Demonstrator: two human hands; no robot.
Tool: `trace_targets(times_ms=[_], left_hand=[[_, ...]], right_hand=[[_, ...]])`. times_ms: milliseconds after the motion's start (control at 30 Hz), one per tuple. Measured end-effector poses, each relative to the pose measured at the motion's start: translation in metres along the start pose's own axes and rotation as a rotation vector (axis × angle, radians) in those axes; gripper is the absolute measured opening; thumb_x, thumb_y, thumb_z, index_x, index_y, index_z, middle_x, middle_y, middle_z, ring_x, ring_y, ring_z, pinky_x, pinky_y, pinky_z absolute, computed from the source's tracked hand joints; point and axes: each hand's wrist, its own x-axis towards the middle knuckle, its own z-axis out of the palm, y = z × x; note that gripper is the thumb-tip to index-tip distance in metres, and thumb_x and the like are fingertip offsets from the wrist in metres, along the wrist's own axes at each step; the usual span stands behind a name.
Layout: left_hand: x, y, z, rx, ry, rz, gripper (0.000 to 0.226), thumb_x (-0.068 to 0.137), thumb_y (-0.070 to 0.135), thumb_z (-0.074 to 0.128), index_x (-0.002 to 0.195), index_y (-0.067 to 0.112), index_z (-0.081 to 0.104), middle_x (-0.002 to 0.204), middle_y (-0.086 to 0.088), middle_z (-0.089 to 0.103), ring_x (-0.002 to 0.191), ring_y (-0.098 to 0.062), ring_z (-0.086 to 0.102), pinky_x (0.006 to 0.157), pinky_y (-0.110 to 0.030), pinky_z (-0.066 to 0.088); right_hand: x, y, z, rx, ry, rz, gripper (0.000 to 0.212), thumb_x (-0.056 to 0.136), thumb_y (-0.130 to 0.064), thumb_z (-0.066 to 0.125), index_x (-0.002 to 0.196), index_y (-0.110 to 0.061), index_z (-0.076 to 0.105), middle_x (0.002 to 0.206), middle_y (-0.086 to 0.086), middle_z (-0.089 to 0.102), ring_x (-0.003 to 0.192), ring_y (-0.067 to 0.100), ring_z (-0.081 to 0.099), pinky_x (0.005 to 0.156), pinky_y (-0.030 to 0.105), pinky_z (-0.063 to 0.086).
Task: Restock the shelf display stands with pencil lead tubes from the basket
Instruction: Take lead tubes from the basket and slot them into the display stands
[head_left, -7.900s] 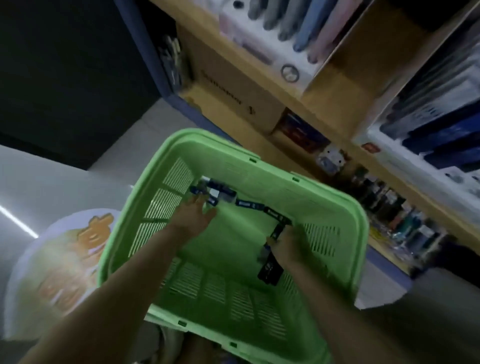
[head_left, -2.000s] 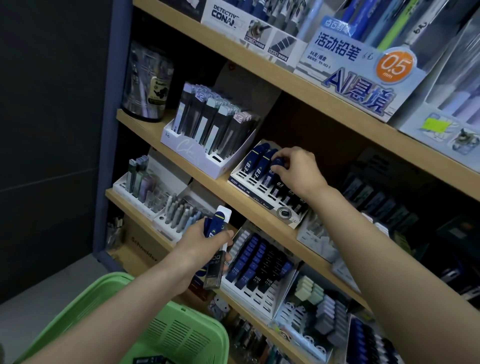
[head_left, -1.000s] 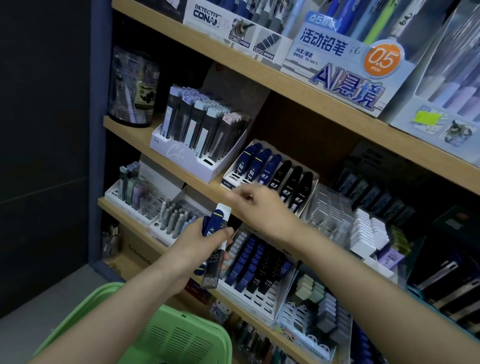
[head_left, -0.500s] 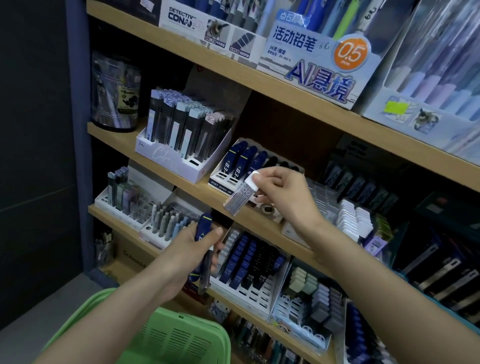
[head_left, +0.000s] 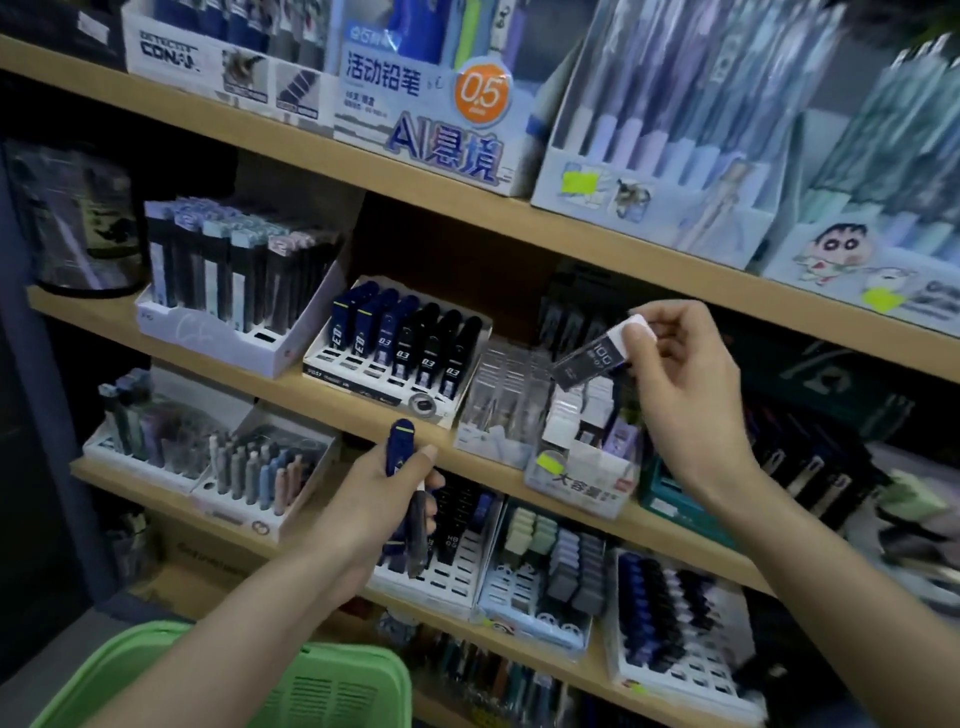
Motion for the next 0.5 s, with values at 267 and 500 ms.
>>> trace_targets(times_ms=[267,500], left_hand=[[-0.008,-0.001,0.034,0.029,-0.052,0.01,0.013,0.098,0.022,0.047,0.093,0.013,0.055,0.074,-0.003,0.054,0.054,-0.015,0.048,0.048,-0.023,0.046],[-0.011,0.001,0.046,0.067,-0.063,0.021,0.014,0.098,0.025,0.048,0.092,0.015,0.056,0.076,-0.003,0.055,0.061,-0.017,0.049,0.063,-0.034,0.044]], right_hand=[[-0.007,0.038,-0.021,-0.268,-0.11,-0.076,0.002,0.098,-0.022,0.048,0.097,-0.021,0.049,0.089,-0.005,0.054,0.077,0.003,0.051,0.065,0.014,0.038],[0.003,0.051,-0.017,-0.336,-0.32,-0.033,0.001,0.097,-0.021,0.051,0.098,-0.022,0.052,0.091,-0.006,0.055,0.081,0.009,0.054,0.074,0.028,0.045]])
